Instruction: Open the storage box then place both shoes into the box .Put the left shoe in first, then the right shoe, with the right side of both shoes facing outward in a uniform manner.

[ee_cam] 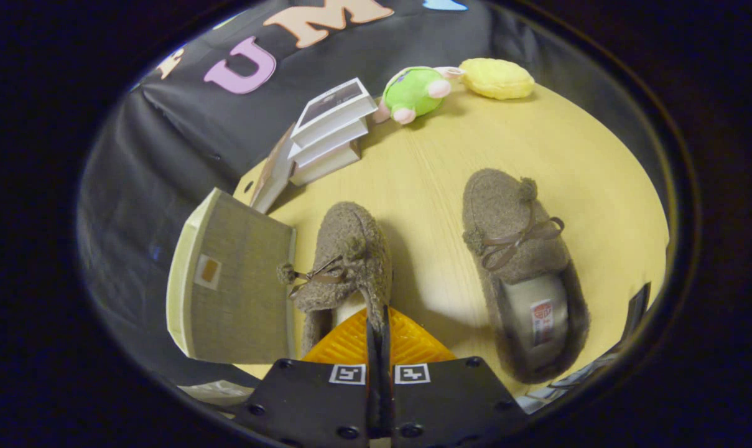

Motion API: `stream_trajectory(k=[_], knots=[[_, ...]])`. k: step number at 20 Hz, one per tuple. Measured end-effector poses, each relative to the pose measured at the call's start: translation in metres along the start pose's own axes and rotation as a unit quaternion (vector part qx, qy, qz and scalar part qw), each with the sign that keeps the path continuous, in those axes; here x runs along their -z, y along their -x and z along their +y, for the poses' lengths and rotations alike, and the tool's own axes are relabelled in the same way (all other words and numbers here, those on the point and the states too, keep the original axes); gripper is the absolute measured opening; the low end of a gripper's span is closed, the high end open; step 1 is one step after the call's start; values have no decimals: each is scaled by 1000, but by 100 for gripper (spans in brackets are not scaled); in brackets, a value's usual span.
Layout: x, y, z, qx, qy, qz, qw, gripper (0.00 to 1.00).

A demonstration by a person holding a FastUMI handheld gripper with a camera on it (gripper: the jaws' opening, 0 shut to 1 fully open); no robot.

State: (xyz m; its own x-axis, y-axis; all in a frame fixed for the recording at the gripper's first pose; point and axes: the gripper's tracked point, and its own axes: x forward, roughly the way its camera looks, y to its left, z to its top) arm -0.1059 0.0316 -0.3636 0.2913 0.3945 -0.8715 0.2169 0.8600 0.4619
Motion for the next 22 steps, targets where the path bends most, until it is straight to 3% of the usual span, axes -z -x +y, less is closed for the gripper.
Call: stream_trajectory(k=[9, 17, 22], knots=[[-32, 45, 61, -5, -33, -55, 998, 3], [-42, 66, 163, -57, -3, -88, 995, 3], [-28, 50, 224, -83, 24, -73, 994, 3]])
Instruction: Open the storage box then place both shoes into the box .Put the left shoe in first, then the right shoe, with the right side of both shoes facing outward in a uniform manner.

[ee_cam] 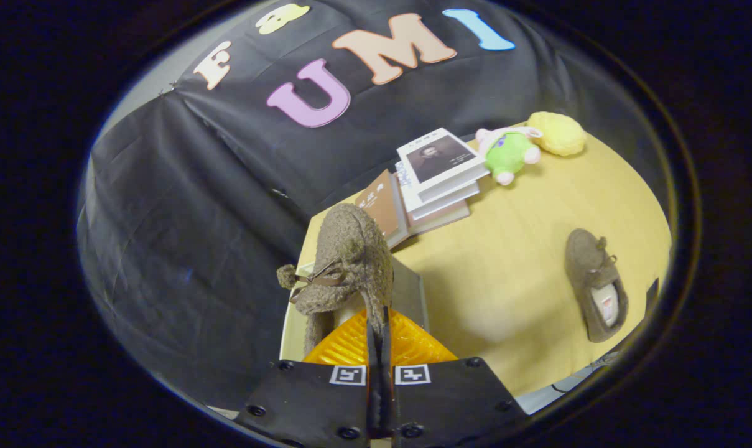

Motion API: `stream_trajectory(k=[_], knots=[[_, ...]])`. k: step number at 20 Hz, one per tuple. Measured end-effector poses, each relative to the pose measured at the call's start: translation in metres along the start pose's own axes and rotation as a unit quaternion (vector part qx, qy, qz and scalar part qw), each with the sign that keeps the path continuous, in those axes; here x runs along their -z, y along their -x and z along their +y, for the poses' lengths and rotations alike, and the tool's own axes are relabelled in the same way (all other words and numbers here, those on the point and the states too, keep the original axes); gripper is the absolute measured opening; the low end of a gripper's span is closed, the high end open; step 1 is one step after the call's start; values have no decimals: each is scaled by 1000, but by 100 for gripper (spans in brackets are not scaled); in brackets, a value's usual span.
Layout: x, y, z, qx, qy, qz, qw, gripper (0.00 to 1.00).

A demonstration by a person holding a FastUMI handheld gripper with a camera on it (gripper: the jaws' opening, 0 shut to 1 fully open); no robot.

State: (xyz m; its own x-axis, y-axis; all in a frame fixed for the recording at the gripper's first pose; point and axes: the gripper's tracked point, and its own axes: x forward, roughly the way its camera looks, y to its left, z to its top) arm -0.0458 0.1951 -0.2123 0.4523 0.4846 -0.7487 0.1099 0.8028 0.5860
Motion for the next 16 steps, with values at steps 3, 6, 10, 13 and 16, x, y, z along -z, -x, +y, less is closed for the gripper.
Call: stream_trajectory(k=[3, 6, 10, 13, 16], knots=[[25, -33, 26, -7, 4, 30, 1000, 3], [55, -64, 37, 10, 9, 64, 998, 3], [83, -99, 39, 37, 13, 95, 995, 3], [97, -122, 38, 57, 14, 110, 992, 3], [112, -137, 38, 73, 43, 129, 988, 3]])
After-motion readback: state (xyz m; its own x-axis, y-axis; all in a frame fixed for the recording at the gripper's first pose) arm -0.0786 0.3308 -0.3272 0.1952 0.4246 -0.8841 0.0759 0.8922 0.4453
